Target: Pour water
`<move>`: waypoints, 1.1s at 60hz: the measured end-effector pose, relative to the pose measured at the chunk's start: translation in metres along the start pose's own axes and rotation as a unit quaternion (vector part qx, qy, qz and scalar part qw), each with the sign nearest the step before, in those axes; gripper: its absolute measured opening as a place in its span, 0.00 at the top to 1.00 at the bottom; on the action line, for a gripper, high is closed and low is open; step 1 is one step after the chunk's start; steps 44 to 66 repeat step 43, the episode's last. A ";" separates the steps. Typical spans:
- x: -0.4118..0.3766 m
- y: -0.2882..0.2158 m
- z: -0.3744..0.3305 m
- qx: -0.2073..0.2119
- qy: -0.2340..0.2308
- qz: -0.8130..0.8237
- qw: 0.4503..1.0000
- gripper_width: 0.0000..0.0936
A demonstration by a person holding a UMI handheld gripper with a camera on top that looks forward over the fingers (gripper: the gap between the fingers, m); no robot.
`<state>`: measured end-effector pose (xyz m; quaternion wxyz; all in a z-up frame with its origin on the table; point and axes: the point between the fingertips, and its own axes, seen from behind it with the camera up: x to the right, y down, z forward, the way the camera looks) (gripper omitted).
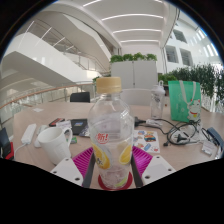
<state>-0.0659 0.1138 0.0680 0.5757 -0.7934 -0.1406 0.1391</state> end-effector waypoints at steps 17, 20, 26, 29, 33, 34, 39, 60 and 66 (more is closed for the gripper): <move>-0.021 -0.001 -0.117 -0.074 0.060 0.041 0.995 0.11; -0.034 -0.009 -0.142 -0.075 0.070 0.050 0.994 0.11; -0.059 -0.024 -0.198 -0.074 0.100 0.051 0.991 0.11; -0.071 -0.030 -0.223 -0.075 0.115 0.048 0.989 0.11; -0.091 -0.039 -0.252 -0.073 0.130 0.046 0.988 0.11; -0.094 -0.044 -0.262 -0.071 0.131 0.047 0.988 0.11; -0.116 -0.054 -0.294 -0.071 0.137 0.056 0.986 0.11; -0.135 -0.059 -0.313 -0.073 0.135 0.064 0.986 0.11; -0.135 -0.059 -0.313 -0.073 0.135 0.064 0.986 0.11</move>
